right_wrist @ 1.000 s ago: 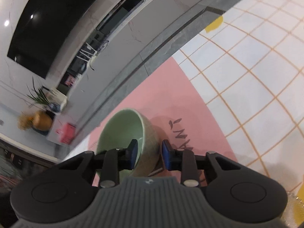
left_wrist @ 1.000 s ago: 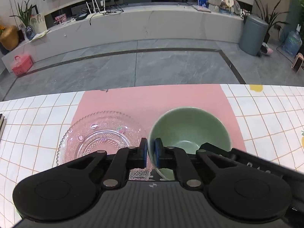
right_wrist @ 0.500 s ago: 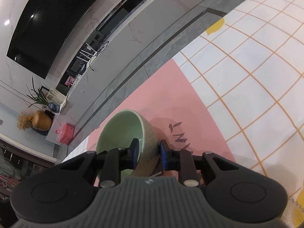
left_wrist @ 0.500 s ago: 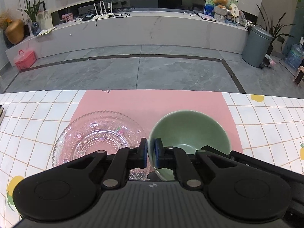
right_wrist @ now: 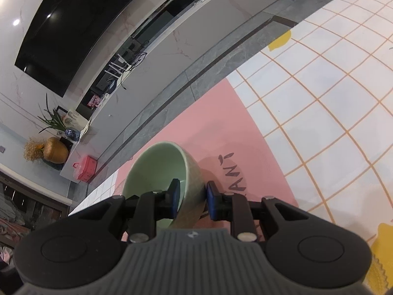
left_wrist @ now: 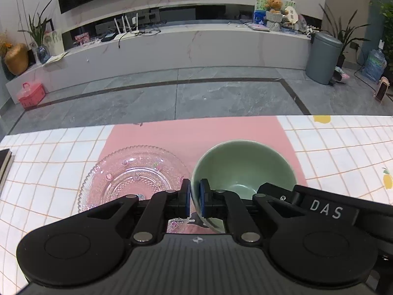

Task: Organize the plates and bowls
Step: 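Close both grippers on the pale green bowl rim and lift it, then carry the pale green bowl with both grippers over the nested steel bowls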

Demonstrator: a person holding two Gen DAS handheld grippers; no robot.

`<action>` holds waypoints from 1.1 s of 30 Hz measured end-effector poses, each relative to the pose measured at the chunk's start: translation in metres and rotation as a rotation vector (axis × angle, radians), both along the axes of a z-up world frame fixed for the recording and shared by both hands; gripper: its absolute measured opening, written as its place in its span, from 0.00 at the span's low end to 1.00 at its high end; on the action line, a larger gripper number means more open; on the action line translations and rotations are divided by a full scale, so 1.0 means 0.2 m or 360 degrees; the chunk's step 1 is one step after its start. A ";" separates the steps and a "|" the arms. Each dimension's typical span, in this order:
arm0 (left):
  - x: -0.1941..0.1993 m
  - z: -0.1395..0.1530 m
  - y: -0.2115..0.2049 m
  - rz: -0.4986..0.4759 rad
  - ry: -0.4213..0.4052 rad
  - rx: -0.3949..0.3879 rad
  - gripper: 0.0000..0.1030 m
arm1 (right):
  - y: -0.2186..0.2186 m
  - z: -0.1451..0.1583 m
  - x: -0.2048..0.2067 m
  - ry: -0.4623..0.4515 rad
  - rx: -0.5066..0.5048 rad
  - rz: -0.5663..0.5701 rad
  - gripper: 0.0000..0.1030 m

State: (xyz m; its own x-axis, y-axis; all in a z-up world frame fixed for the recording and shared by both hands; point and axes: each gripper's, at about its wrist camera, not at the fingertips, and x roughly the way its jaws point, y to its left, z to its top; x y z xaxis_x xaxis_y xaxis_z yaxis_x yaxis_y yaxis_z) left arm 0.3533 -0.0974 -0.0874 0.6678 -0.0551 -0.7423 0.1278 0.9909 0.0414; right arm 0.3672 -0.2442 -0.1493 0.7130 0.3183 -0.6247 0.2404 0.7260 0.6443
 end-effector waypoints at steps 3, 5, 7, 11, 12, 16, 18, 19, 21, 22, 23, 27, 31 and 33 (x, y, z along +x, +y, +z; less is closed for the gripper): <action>-0.03 0.05 0.01 -0.0012 -0.0026 0.0005 0.06 | 0.00 0.03 -0.02 -0.0010 0.0015 0.0024 0.21; -0.05 0.08 0.02 -0.0024 -0.0050 0.0005 0.06 | 0.00 0.05 -0.04 -0.0010 0.0047 0.0036 0.21; -0.09 0.12 0.02 -0.0040 -0.0074 0.0024 0.06 | 0.00 0.08 -0.07 -0.0009 0.0078 0.0041 0.21; -0.17 0.18 0.04 -0.0036 -0.0089 0.0037 0.06 | 0.01 0.16 -0.14 0.0009 0.0083 0.0065 0.21; -0.19 0.21 0.05 -0.0029 -0.0090 0.0025 0.06 | 0.01 0.18 -0.16 0.0009 0.0086 0.0072 0.21; -0.28 0.29 0.10 -0.0008 -0.0067 -0.0022 0.06 | 0.02 0.28 -0.27 0.0010 0.0094 0.0095 0.20; -0.33 0.34 0.11 -0.0007 -0.0075 -0.0021 0.06 | 0.03 0.34 -0.33 0.0001 0.0083 0.0104 0.20; -0.36 0.36 0.12 -0.0004 -0.0087 -0.0019 0.06 | 0.04 0.37 -0.36 -0.0009 0.0073 0.0112 0.20; -0.44 0.42 0.13 0.0000 -0.0109 -0.0020 0.06 | 0.06 0.44 -0.43 -0.0021 0.0050 0.0128 0.19; -0.47 0.45 0.14 -0.0003 -0.0113 -0.0015 0.06 | 0.07 0.48 -0.47 -0.0019 0.0041 0.0141 0.19; -0.50 0.48 0.15 0.0001 -0.0114 -0.0013 0.06 | 0.08 0.51 -0.50 -0.0019 0.0041 0.0152 0.19; -0.64 0.62 0.21 0.0053 -0.0102 -0.0055 0.06 | 0.14 0.65 -0.68 -0.0032 0.0036 0.0203 0.19; -0.81 0.71 0.23 0.0004 -0.0115 0.0018 0.06 | 0.19 0.77 -0.89 -0.0004 0.0017 0.0256 0.19; -0.90 0.73 0.25 0.0000 -0.0110 0.0042 0.06 | 0.22 0.80 -0.99 0.0023 -0.0001 0.0298 0.19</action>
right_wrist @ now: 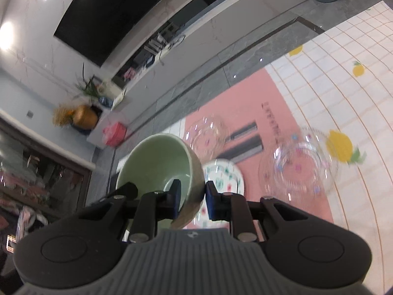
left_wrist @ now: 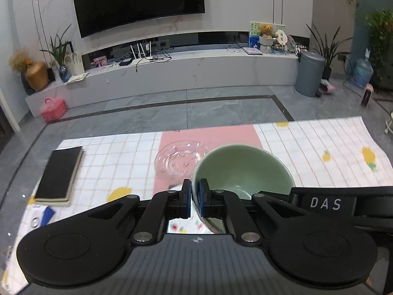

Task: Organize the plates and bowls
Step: 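Carry the pale green bowl with both grippers over the nested steel bowls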

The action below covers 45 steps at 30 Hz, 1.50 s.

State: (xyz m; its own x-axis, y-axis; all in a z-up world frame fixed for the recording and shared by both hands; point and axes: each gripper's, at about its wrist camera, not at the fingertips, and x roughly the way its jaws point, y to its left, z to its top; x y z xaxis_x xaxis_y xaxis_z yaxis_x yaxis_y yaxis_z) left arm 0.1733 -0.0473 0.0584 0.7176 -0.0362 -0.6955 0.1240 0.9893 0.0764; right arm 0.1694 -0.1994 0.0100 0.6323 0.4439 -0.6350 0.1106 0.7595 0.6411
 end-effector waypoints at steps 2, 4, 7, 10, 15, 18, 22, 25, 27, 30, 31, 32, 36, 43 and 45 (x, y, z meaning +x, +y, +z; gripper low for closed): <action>-0.08 0.01 0.03 0.0019 0.0040 -0.0028 0.06 | 0.03 0.01 -0.09 0.0025 -0.0019 0.0013 0.19; -0.13 0.00 0.06 0.0028 0.0078 -0.0053 0.06 | 0.05 0.02 -0.17 0.0050 -0.0034 0.0018 0.19; -0.21 -0.02 0.09 0.0029 0.0095 -0.0089 0.06 | 0.07 0.01 -0.28 0.0068 -0.0054 0.0025 0.19; -0.29 -0.06 0.13 0.0028 0.0127 -0.0120 0.06 | 0.10 -0.02 -0.38 0.0095 -0.0085 0.0031 0.19; -0.37 -0.14 0.18 0.0043 0.0116 -0.0158 0.06 | 0.16 -0.08 -0.47 0.0091 -0.0135 0.0035 0.20; -0.39 -0.21 0.22 0.0075 0.0144 -0.0180 0.06 | 0.19 -0.15 -0.47 0.0119 -0.0134 0.0041 0.20; -0.41 -0.28 0.28 0.0065 0.0135 -0.0229 0.06 | 0.18 -0.23 -0.45 0.0163 -0.0087 0.0065 0.20; -0.45 -0.33 0.28 0.0048 0.0148 -0.0233 0.06 | 0.18 -0.27 -0.47 0.0166 -0.0098 0.0063 0.20; -0.47 -0.36 0.28 0.0051 0.0135 -0.0225 0.07 | 0.19 -0.29 -0.48 0.0181 -0.0085 0.0060 0.21; -0.48 -0.39 0.26 0.0043 0.0131 -0.0192 0.07 | 0.18 -0.34 -0.48 0.0200 -0.0060 0.0049 0.21; -0.48 -0.41 0.27 0.0039 0.0134 -0.0194 0.07 | 0.18 -0.36 -0.47 0.0208 -0.0058 0.0049 0.21; -0.48 -0.43 0.27 0.0036 0.0141 -0.0200 0.07 | 0.18 -0.37 -0.47 0.0212 -0.0064 0.0051 0.21; -0.46 -0.48 0.27 0.0020 0.0174 -0.0222 0.07 | 0.17 -0.42 -0.46 0.0214 -0.0090 0.0051 0.21; -0.44 -0.55 0.26 0.0003 0.0186 -0.0230 0.07 | 0.16 -0.49 -0.45 0.0233 -0.0103 0.0056 0.21; -0.44 -0.57 0.26 -0.0007 0.0199 -0.0246 0.07 | 0.16 -0.49 -0.45 0.0211 -0.0138 0.0051 0.22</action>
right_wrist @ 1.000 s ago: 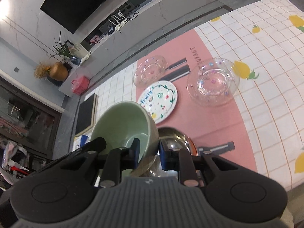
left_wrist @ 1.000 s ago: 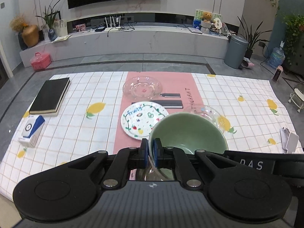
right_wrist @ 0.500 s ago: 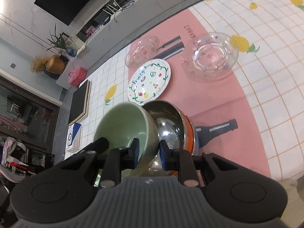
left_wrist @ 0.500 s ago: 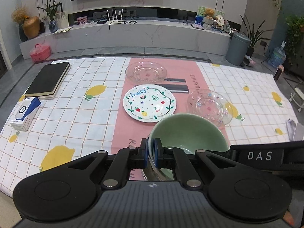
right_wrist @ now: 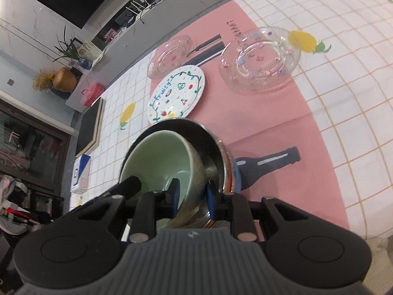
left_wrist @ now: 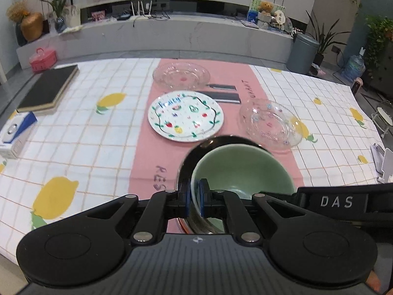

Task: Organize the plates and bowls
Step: 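Carry the pale green bowl with both grippers over the nested steel bowls, then lower the pale green bowl into the steel bowls with both grippers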

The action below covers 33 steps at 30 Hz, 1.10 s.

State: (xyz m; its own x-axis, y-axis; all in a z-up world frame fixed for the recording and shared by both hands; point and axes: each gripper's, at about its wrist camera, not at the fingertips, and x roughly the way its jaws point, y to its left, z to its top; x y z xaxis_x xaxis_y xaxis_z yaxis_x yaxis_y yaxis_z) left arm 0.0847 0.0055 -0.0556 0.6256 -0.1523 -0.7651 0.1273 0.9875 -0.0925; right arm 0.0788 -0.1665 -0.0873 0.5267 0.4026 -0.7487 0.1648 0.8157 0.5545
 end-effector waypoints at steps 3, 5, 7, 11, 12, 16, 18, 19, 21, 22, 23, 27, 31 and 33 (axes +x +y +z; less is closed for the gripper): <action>0.00 0.00 0.00 0.0004 -0.0001 0.0012 0.07 | 0.00 0.00 0.01 -0.0010 0.0018 0.0021 0.24; 0.00 0.01 0.00 0.0007 0.0007 0.0006 0.07 | 0.00 0.00 0.01 -0.0022 0.0020 0.0034 0.25; 0.00 0.01 0.01 0.0006 0.0020 0.0004 0.07 | 0.00 0.00 0.02 -0.0028 0.0019 0.0059 0.26; 0.03 0.03 0.04 -0.0007 0.0041 -0.0039 0.08 | 0.00 0.01 0.04 -0.0022 0.0025 0.0169 0.35; 0.03 0.03 0.05 0.0001 0.0055 -0.0071 0.10 | 0.00 0.01 0.04 -0.0021 0.0043 0.0183 0.41; 0.04 0.04 0.09 0.0023 0.0114 -0.0162 0.12 | 0.02 0.01 0.05 -0.0049 0.0056 0.0222 0.51; 0.04 0.05 0.10 0.0028 0.0130 -0.0191 0.13 | 0.02 0.01 0.05 -0.0051 0.0058 0.0223 0.52; 0.04 0.05 0.10 0.0029 0.0134 -0.0196 0.13 | 0.02 0.01 0.05 -0.0050 0.0055 0.0223 0.52; 0.04 0.07 0.09 0.0024 0.0134 -0.0179 0.13 | 0.02 0.01 0.05 -0.0050 0.0056 0.0220 0.54; 0.04 0.08 0.09 0.0021 0.0124 -0.0163 0.13 | 0.02 0.00 0.04 -0.0053 0.0056 0.0216 0.54; 0.03 0.09 0.08 0.0021 0.0112 -0.0144 0.13 | 0.02 0.00 0.04 -0.0059 0.0056 0.0211 0.53; -0.01 0.16 0.07 0.0096 -0.0023 0.0015 0.33 | 0.00 0.00 0.03 -0.0056 0.0055 0.0178 0.32; -0.01 0.20 0.09 0.0126 -0.0070 0.0066 0.37 | -0.02 -0.01 0.04 -0.0053 0.0035 0.0135 0.23; 0.01 0.19 0.12 0.0142 -0.0035 0.0015 0.37 | -0.01 0.01 0.03 -0.0056 -0.0005 0.0165 0.23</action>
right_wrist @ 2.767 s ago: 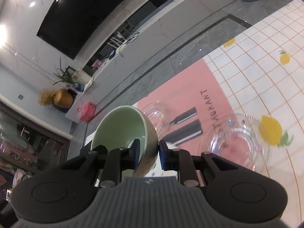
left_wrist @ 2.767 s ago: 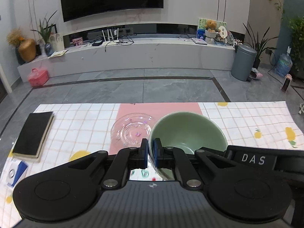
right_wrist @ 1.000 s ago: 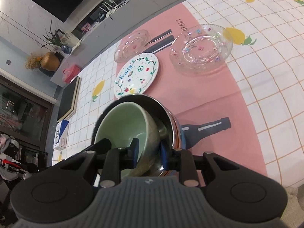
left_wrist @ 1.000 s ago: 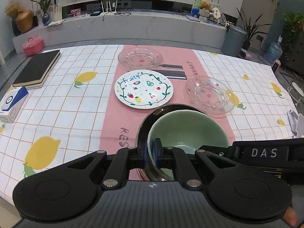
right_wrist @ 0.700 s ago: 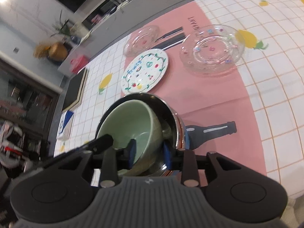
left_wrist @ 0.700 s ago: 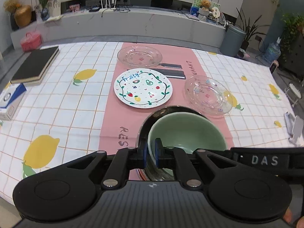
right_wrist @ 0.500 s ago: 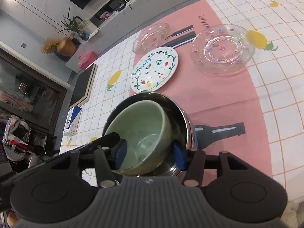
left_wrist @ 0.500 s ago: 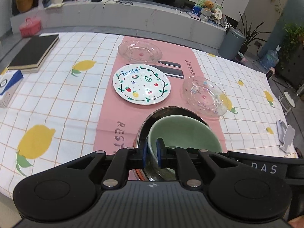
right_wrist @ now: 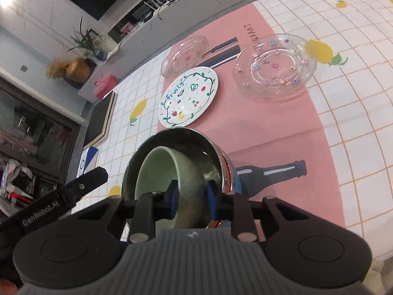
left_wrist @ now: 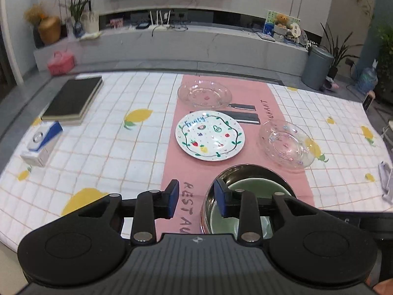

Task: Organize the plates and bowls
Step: 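Lower the pale green bowl into the steel bowls with both grippers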

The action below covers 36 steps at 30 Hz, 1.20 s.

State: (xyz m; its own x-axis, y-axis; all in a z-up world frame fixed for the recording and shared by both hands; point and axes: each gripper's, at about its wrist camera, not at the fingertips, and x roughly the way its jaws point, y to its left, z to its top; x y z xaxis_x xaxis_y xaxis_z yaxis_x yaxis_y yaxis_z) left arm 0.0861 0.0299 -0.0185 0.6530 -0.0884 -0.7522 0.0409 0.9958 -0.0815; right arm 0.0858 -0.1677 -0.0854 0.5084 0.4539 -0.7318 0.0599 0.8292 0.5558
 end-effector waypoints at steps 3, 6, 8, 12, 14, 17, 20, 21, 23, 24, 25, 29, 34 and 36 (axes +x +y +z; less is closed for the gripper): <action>0.03 -0.05 0.01 0.0003 0.0055 -0.0017 0.37 | 0.08 0.07 -0.01 -0.0062 -0.0163 0.0142 0.42; 0.04 -0.11 0.00 0.0003 0.0077 0.0011 0.38 | 0.15 0.20 -0.08 -0.0244 -0.0329 0.0218 0.64; 0.05 -0.13 0.01 0.0014 0.0095 0.0017 0.40 | 0.16 0.29 -0.13 -0.0378 -0.0432 0.0206 0.64; 0.05 -0.15 0.03 0.0031 0.0105 -0.0019 0.42 | 0.10 0.35 -0.15 -0.0493 -0.0472 0.0164 0.62; 0.05 -0.15 0.03 0.0024 0.0087 -0.0020 0.43 | 0.08 0.31 -0.12 -0.0459 -0.0518 0.0151 0.56; 0.05 -0.17 0.01 0.0007 0.0079 0.0024 0.45 | 0.04 0.20 -0.05 -0.0335 -0.0478 0.0142 0.54; 0.06 -0.22 -0.01 -0.0015 0.0125 0.0025 0.45 | 0.03 0.07 0.01 -0.0177 -0.0384 0.0137 0.51; 0.06 -0.24 -0.01 -0.0004 0.0130 0.0035 0.43 | 0.03 0.04 0.01 -0.0142 -0.0357 0.0129 0.51; 0.06 -0.27 -0.02 0.0006 0.0133 0.0088 0.44 | 0.04 -0.02 0.03 -0.0099 -0.0295 0.0120 0.51; 0.06 -0.28 -0.02 -0.0001 0.0127 0.0088 0.45 | 0.04 -0.04 0.03 -0.0088 -0.0271 0.0115 0.51; 0.06 -0.28 -0.02 -0.0001 0.0137 0.0082 0.44 | 0.05 -0.06 0.04 -0.0073 -0.0252 0.0109 0.51; 0.07 -0.26 0.03 0.0047 0.0165 -0.0023 0.45 | 0.06 -0.10 0.03 -0.0067 -0.0290 0.0080 0.34; 0.06 -0.21 0.06 0.0040 0.0119 -0.0164 0.51 | 0.06 -0.10 0.03 -0.0070 -0.0300 0.0069 0.31; 0.05 -0.22 0.02 0.0005 0.0078 -0.0086 0.51 | 0.06 -0.10 0.03 -0.0080 -0.0321 0.0080 0.32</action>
